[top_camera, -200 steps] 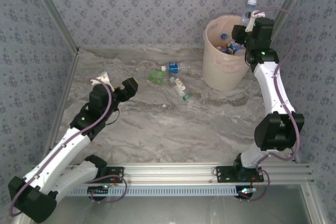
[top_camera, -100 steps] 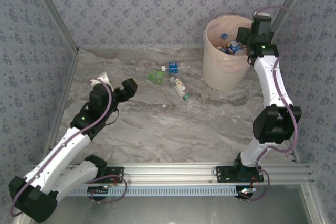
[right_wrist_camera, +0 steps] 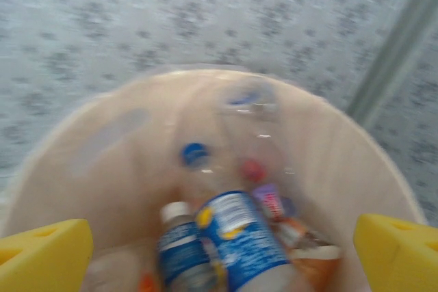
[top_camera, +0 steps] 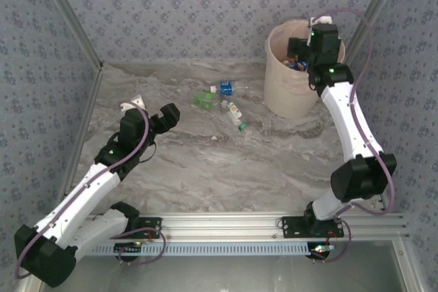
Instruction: Put the plastic bottles in the bin
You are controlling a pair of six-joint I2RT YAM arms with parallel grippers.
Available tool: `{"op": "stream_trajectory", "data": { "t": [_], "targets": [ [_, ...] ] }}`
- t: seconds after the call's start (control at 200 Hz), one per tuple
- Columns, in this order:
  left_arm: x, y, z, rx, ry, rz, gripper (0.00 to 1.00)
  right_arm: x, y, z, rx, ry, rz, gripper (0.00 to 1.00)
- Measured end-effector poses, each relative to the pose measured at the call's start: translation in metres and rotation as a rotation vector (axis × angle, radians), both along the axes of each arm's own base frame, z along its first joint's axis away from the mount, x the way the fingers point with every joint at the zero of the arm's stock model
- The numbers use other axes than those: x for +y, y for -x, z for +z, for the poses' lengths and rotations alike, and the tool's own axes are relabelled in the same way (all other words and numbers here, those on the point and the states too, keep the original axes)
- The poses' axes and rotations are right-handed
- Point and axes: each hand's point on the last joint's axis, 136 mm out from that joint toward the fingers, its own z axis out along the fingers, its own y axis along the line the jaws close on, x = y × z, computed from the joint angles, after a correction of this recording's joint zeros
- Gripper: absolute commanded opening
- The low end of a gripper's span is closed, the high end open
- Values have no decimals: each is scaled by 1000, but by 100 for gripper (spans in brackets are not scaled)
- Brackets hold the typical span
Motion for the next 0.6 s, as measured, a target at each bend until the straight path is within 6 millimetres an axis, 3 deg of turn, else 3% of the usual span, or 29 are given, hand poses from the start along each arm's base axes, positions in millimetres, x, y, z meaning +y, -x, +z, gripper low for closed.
{"op": "stream_trajectory", "data": {
  "t": [0.12,0.22,0.295,0.43,0.6],
  "targets": [
    [-1,-2,-6,17,-5,-3,98,51,19,3,-32,-47,167,100],
    [-3,-4,-10,31,-10,-7,98,95,34,-12,-23,-95,309,100],
    [-3,-5,-13,40,-14,-6,98,129,46,-35,9,-135,409,100],
    [-2,-7,-19,55,-19,1,98,181,67,-95,141,-171,538,100],
    [-1,-10,-25,74,-22,10,98,210,68,-163,318,-134,570,100]
  ]
}}
